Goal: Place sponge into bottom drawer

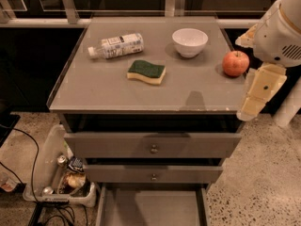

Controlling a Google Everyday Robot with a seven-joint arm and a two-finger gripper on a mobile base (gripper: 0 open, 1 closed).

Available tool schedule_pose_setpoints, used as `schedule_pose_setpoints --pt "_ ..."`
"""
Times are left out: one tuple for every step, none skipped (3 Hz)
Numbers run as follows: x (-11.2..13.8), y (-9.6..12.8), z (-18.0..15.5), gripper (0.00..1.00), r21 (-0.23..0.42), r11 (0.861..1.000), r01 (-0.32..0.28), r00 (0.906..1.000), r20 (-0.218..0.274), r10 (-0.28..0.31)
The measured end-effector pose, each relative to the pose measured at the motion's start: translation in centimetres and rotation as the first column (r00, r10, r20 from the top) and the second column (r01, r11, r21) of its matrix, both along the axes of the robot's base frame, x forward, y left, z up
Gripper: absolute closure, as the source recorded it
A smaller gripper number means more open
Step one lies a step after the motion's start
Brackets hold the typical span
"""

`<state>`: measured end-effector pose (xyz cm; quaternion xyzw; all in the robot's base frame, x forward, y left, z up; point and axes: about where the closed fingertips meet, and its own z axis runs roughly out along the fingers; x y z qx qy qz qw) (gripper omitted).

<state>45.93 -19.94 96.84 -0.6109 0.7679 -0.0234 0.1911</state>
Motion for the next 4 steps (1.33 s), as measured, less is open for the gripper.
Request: schedule_pose_setpoints --pt "2.0 1.9 -0.4 0.00 0.089 0.995 -0.033 0.9992 0.024 0.031" --pt "4.4 3.5 -0.4 0.00 0.258 0.965 -0.049 0.9981 0.048 0.038" --pt "4.3 4.9 -0.1 0.00 0.323 0.945 -0.060 0.9980 0.037 0.051" --pt "4.3 4.9 -0.1 0.00 0.321 0.945 -0.060 0.9980 0.038 0.051"
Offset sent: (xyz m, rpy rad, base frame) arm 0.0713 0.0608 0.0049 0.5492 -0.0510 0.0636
